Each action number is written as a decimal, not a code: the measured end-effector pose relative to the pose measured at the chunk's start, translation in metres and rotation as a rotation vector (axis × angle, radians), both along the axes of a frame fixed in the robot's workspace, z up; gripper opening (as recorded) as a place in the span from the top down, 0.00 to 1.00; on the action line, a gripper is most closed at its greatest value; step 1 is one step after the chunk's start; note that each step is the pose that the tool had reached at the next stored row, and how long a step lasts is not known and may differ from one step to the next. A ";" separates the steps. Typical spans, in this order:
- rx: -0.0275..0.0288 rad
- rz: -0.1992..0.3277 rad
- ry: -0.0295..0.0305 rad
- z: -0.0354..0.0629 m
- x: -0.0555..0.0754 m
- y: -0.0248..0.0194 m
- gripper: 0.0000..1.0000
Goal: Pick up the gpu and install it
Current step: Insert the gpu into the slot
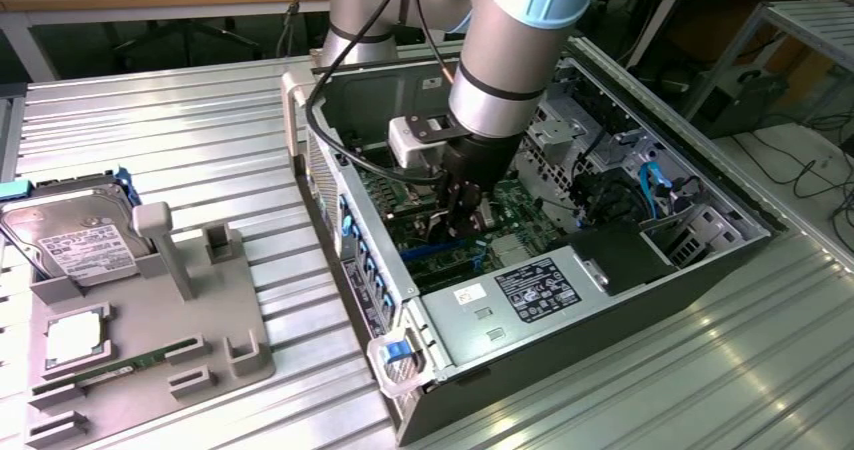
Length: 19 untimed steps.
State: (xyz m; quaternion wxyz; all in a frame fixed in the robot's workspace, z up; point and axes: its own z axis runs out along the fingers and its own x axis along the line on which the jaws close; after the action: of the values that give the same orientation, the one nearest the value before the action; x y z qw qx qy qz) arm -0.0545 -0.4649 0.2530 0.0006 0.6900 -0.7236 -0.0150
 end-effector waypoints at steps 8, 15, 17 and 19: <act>0.0000 0.000 0.0000 -0.0023 -0.002 0.0000 0.73; 0.0000 0.000 0.0000 -0.0022 -0.002 0.0000 0.73; 0.0003 0.000 -0.0001 -0.0024 -0.002 0.0002 0.73; 0.0001 0.003 -0.0001 -0.0024 -0.002 0.0003 0.73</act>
State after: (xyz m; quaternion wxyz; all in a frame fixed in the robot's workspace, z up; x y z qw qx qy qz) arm -0.0564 -0.4646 0.2507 0.0006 0.6910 -0.7227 -0.0150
